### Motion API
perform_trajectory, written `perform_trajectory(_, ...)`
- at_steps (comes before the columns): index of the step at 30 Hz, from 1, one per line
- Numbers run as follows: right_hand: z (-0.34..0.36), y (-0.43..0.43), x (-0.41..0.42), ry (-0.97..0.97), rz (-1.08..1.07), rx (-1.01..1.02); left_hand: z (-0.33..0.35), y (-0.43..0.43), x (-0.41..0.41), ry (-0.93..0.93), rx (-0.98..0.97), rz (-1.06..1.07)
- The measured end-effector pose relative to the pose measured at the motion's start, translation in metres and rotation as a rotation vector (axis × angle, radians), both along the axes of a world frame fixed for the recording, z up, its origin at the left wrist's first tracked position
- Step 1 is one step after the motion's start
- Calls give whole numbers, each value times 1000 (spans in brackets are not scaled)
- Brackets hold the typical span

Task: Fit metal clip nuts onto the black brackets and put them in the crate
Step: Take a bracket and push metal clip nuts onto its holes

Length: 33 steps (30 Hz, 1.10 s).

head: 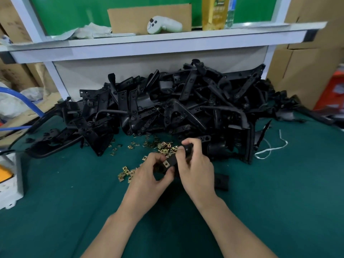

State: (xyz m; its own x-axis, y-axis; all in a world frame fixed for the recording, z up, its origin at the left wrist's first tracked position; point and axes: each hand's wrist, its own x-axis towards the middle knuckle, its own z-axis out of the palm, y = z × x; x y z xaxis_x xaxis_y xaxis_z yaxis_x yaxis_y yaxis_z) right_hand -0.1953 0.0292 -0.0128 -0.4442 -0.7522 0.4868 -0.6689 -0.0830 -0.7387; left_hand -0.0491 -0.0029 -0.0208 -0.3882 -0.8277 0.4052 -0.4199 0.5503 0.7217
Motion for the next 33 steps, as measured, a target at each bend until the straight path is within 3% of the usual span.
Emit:
perform_trajectory(5, 2, 15, 0, -94, 9, -62, 2, 12, 1, -2, -30, 3)
perform_trajectory(16, 4, 35, 2, -77, -28, -65, 6, 29, 3, -14, -38, -25)
perform_trajectory(26, 16, 55, 2, -113, -48, -175, 16, 58, -4, 406, 370, -137)
perform_trajectory(30, 15, 75, -5, -107, 32, -262, 20, 65, -18, 516, 279, -117)
perform_trajectory(33, 9, 92, -14, -90, 96, -246, 23, 67, -25, 452, 96, -48)
